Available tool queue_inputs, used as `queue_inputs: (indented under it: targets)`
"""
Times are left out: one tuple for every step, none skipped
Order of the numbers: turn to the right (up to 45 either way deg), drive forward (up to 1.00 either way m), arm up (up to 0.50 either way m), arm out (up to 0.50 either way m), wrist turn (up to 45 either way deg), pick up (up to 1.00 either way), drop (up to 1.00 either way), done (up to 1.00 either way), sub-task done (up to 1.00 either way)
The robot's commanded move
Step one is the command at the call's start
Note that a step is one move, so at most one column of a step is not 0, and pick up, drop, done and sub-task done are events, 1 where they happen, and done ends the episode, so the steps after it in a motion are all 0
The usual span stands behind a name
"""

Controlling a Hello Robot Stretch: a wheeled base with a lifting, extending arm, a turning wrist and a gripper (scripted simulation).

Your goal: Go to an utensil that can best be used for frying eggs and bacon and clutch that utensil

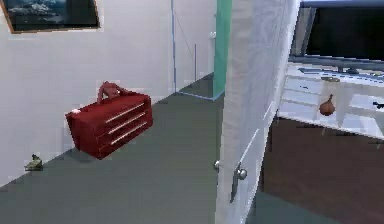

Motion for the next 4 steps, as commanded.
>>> queue_inputs:
  targets:
    - [30.0,0.0,0.0,0.0,0.0,0.0,0.0,0.0,0.0]
    - [0.0,0.15,0.0,0.0,0.0,0.0,0.0,0.0,0.0]
    - [-45.0,0.0,0.0,0.0,0.0,0.0,0.0,0.0,0.0]
    - [-42.0,0.0,0.0,0.0,0.0,0.0,0.0,0.0,0.0]
